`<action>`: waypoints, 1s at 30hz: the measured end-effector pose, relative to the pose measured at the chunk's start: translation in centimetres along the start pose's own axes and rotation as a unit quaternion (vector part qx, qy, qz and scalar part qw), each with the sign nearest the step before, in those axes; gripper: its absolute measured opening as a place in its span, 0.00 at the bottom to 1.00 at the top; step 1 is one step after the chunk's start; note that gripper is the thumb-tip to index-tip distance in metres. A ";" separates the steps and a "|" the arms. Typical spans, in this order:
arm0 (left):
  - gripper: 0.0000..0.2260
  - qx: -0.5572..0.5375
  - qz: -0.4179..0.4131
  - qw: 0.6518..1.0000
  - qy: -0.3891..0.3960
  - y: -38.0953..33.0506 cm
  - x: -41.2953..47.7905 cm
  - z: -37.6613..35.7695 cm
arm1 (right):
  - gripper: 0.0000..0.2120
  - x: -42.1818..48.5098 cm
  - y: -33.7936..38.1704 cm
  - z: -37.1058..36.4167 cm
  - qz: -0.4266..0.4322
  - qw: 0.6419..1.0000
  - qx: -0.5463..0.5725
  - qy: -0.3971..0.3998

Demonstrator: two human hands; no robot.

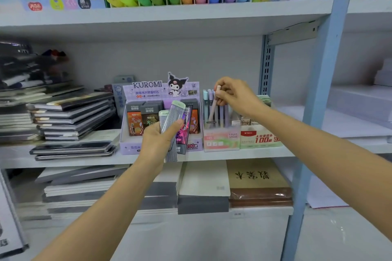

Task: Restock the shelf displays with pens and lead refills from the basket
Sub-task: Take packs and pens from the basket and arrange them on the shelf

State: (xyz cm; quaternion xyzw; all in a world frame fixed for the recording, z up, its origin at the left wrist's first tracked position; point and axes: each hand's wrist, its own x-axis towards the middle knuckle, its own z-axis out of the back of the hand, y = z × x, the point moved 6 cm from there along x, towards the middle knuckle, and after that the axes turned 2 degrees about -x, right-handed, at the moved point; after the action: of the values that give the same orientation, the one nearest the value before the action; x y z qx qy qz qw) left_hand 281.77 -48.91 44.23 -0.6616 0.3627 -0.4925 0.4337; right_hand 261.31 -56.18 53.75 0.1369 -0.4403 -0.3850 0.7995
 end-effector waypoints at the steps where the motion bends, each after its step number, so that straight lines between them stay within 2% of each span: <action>1: 0.02 -0.002 0.001 1.000 0.003 -0.1 0.0 -0.1 | 0.04 0.1 0.2 -0.4 -0.002 1.000 -0.002 0.003; 5: 0.05 -0.004 0.009 1.000 0.009 -0.1 -0.2 0.0 | 0.07 0.6 0.9 -1.8 -0.007 1.000 -0.002 -0.014; 9: 0.11 -0.015 0.022 1.000 0.010 -0.3 -0.5 0.3 | 0.07 0.7 0.9 -2.4 0.020 0.991 -0.124 -0.050; 12: 0.13 -0.028 0.033 0.999 0.023 -0.4 -0.7 0.2 | 0.08 0.3 1.3 -2.2 0.017 0.986 -0.149 -0.070; 13: 0.14 -0.025 0.033 0.999 0.027 -0.4 -0.7 0.1 | 0.09 0.0 1.7 -1.8 0.016 0.986 -0.137 -0.089; 15: 0.12 -0.021 0.032 0.999 0.036 -0.4 -1.0 -0.2 | 0.10 -0.9 2.4 -1.2 0.006 0.994 -0.033 -0.100; 17: 0.12 -0.021 0.035 0.998 0.044 -0.4 -1.3 -0.9 | 0.12 -2.0 3.1 -1.8 -0.012 0.995 0.092 -0.033; 20: 0.16 -0.023 0.035 0.997 0.058 -0.5 -2.0 -2.3 | 0.13 -3.7 4.1 -3.5 0.007 0.995 0.073 0.066; 22: 0.17 -0.036 0.040 0.997 0.063 -0.6 -2.4 -2.8 | 0.11 -4.3 4.2 -3.3 0.009 0.994 0.093 0.061; 25: 0.22 -0.063 0.089 0.991 0.072 -0.4 -3.1 -3.4 | 0.10 -4.8 3.4 -2.3 -0.036 0.987 0.148 0.045; 30: 0.18 -0.065 0.170 0.979 0.090 -0.3 -4.2 -4.4 | 0.09 -5.7 2.5 -1.3 -0.096 0.968 0.229 0.038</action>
State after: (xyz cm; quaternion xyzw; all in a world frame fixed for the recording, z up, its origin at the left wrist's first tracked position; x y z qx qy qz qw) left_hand 276.48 -45.95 43.70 -0.5697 0.5386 -0.4450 0.4327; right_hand 261.77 -50.48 51.01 0.3728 -0.4707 -0.3434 0.7222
